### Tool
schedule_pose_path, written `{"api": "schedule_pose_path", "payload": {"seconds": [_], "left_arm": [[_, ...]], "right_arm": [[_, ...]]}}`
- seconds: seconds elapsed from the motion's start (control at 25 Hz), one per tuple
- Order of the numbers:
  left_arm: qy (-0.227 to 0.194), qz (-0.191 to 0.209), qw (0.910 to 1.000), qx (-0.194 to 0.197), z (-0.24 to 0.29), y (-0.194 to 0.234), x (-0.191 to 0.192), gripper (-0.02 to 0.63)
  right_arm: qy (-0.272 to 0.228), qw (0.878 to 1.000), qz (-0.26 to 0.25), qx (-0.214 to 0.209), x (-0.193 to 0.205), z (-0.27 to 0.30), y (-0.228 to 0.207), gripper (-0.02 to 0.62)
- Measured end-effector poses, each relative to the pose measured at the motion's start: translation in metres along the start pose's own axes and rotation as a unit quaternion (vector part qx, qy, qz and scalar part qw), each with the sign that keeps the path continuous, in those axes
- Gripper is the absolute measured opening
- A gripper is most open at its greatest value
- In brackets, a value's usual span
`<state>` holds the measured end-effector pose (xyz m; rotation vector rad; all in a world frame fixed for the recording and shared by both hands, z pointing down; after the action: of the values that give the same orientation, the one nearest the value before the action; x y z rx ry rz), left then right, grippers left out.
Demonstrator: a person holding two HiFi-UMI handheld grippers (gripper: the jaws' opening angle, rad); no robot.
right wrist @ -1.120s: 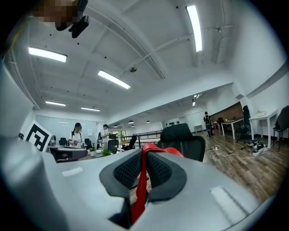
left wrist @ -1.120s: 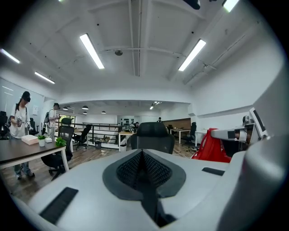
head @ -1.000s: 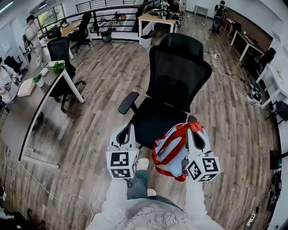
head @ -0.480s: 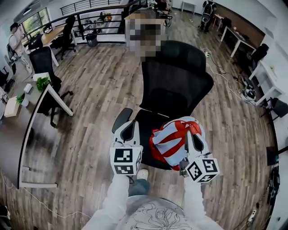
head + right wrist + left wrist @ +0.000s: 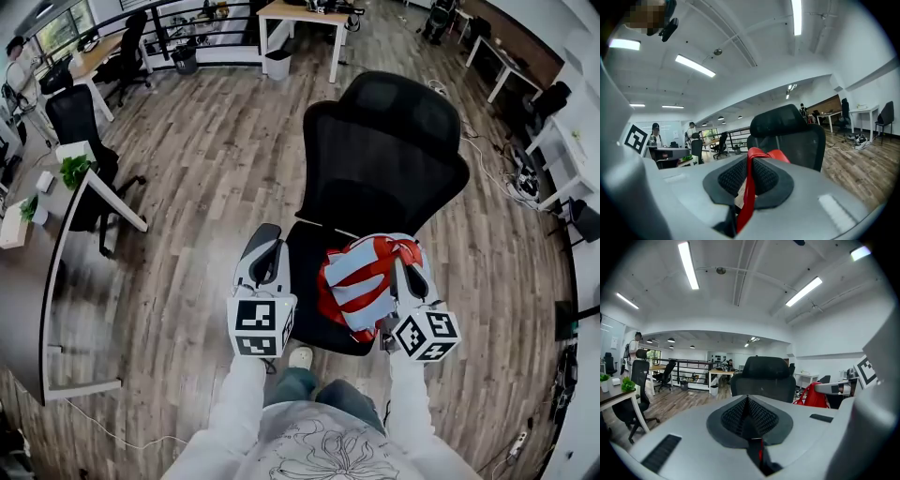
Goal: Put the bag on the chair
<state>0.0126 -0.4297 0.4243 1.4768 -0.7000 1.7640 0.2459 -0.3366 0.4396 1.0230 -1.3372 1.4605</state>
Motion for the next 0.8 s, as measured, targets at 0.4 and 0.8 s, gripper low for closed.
{"api": "schedule_pose_path", "payload": {"seconds": [0.4,0.8], "left_arm": [[0.04,-0.011,0.999,-0.016,0.027,0.023,0.035,0.006],[0.075,-0.031,0.996,-0.036,0.04,0.018,0.067,0.006]], "right_arm": [[0.077,0.997,0.013,-0.016,0.059,0.047,-0.007,0.034],[0.16,0.986,-0.001,-0.04,0.124,0.096,-0.031,0.035]]}}
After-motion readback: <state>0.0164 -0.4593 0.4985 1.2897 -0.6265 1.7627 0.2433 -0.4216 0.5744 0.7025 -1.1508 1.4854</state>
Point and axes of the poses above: the fingertips, and each gripper's own axes: z forward along the fingers, y to its left, x out of its underside, the point moved 3 cm from there along -z, backward along the fingers, and after that the axes turned 4 degrees about -y, right-handed, at the moved point
